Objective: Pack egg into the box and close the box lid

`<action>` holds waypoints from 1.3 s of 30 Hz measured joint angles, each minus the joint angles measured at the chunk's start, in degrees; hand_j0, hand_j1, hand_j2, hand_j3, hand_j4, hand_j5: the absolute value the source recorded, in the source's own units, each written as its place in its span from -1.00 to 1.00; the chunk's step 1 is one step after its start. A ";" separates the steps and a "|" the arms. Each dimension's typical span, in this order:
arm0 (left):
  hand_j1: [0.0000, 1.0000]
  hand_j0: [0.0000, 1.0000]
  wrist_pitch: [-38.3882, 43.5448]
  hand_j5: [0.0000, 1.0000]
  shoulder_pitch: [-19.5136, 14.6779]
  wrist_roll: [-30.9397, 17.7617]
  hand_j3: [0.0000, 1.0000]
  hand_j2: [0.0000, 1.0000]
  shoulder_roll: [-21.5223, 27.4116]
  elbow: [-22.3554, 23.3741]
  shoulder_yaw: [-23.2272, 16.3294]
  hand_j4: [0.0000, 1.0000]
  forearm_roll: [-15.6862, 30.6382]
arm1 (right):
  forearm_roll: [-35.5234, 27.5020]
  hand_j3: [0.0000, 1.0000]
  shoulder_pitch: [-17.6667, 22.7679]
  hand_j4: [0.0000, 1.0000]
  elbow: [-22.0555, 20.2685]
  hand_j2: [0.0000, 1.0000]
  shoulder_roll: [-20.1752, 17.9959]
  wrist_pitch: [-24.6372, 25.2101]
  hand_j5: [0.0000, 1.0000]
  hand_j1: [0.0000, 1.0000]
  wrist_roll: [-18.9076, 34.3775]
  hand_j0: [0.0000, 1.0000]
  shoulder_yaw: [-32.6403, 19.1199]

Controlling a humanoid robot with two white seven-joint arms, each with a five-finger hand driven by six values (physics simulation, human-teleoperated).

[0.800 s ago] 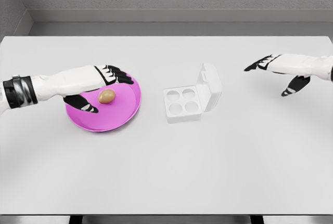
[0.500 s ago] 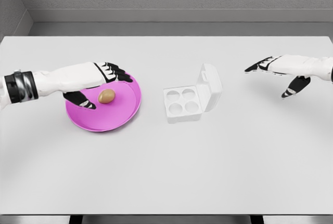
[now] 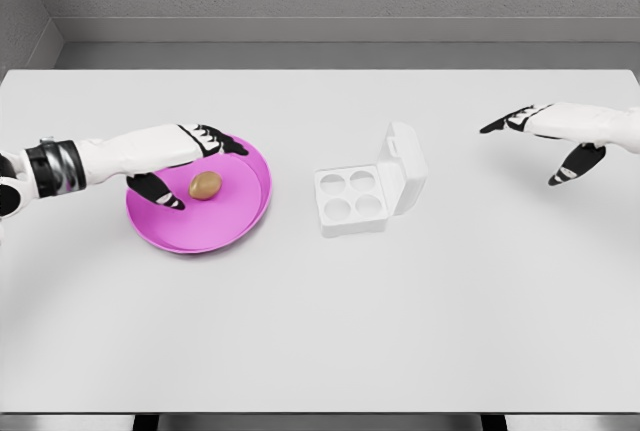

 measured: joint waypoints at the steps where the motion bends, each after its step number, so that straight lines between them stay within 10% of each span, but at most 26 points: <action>1: 1.00 1.00 0.00 1.00 0.00 0.00 1.00 1.00 -0.17 0.14 0.00 1.00 -0.14 | 0.03 1.00 0.44 1.00 0.33 1.00 -0.03 -0.01 1.00 1.00 0.00 1.00 0.01; 39: 1.00 1.00 0.00 1.00 -1.49 0.00 1.00 1.00 -2.82 6.06 -0.87 1.00 -3.13 | 0.13 1.00 0.53 1.00 1.45 1.00 0.30 0.00 1.00 1.00 0.00 1.00 0.13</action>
